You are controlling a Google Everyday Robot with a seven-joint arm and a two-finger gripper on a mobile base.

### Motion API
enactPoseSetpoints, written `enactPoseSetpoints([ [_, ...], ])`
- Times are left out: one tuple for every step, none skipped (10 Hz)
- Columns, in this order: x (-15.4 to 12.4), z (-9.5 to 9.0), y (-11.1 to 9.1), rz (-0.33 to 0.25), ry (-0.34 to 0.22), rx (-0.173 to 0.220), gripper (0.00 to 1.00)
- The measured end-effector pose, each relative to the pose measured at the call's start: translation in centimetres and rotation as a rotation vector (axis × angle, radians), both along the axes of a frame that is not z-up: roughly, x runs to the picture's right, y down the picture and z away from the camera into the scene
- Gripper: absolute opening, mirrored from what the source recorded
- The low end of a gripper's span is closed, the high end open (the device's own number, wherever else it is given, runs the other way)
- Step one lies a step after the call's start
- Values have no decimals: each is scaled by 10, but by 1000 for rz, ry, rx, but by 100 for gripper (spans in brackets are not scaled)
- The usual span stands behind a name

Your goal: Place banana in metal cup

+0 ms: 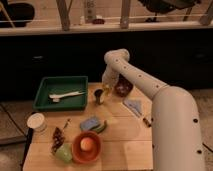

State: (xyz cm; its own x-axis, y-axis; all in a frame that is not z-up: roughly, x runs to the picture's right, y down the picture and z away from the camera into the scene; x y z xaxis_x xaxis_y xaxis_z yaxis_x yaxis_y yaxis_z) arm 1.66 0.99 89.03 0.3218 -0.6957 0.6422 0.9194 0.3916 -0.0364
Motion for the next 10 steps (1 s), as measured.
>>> enactPoseSetpoints([
  [-1, 0, 0, -2, -3, 0, 0],
  [-5, -1, 1, -5, -11, -1, 0],
  [-8, -3, 1, -5, -24, 0, 0],
  [-8, -4, 1, -3, -31, 0, 3],
  [-10, -4, 1, -2, -38, 1, 10],
  [-12, -5, 2, -1, -45, 4, 22],
  [-12, -5, 2, 3, -47, 7, 35],
  [-12, -5, 2, 6, -48, 9, 43],
  [-12, -6, 1, 10, -49, 11, 52],
  [-12, -6, 1, 15, -51, 13, 64],
])
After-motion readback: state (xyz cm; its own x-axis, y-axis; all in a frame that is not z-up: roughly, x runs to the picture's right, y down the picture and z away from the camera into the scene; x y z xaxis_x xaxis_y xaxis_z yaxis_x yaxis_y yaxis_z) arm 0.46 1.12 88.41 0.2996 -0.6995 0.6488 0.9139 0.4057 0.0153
